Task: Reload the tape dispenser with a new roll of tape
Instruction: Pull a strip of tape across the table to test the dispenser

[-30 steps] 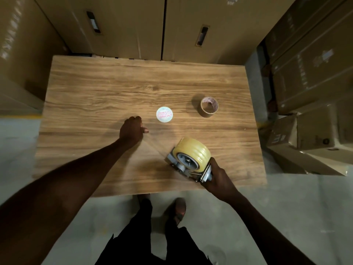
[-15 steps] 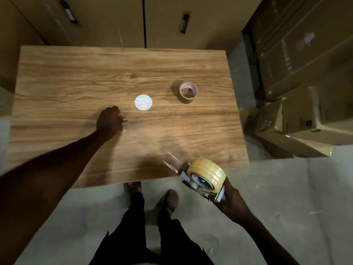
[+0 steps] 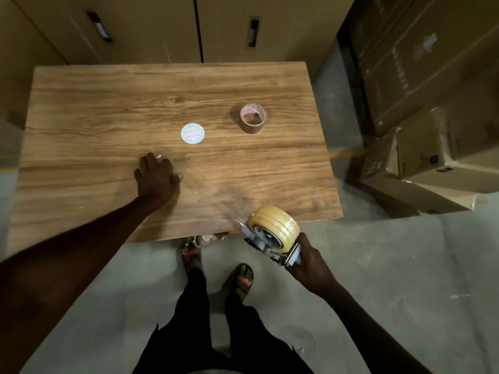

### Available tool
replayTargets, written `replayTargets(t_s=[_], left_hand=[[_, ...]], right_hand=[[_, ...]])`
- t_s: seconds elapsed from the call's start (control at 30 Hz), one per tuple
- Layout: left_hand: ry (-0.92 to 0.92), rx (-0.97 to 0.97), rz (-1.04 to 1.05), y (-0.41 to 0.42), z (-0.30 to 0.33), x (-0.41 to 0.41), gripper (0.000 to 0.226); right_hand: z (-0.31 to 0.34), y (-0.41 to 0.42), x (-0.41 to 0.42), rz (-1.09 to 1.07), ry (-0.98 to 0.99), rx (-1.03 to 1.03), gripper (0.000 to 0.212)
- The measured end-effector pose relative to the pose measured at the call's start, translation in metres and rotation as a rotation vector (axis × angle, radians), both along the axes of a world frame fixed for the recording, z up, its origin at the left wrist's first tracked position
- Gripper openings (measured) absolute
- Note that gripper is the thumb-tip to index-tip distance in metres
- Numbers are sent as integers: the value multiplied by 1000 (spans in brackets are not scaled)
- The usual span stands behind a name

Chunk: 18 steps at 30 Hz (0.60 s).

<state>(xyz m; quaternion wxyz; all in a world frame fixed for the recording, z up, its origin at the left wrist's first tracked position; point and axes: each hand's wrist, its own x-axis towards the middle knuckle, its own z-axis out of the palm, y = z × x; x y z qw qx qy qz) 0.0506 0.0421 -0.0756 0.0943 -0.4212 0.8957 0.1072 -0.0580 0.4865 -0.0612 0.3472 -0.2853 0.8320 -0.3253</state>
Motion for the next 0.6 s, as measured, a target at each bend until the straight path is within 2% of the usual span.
replayTargets(t_s=[0.17,0.4,0.53,0.6], left_hand=[[-48,77,-171,47,-9,10,78],[-71,156,-70,69,-8,-4,112],[-168,170,-144,65,-5,0,121],[-161,172,-139,65,-6,3,121]], right_hand=[[2,3,3,-21,-10,-13,62],[3,11,7,-19,-26,-87,64],[-2,13,14,-20,-35,-87,61],[-5,21,18,-31,-9,-76,60]])
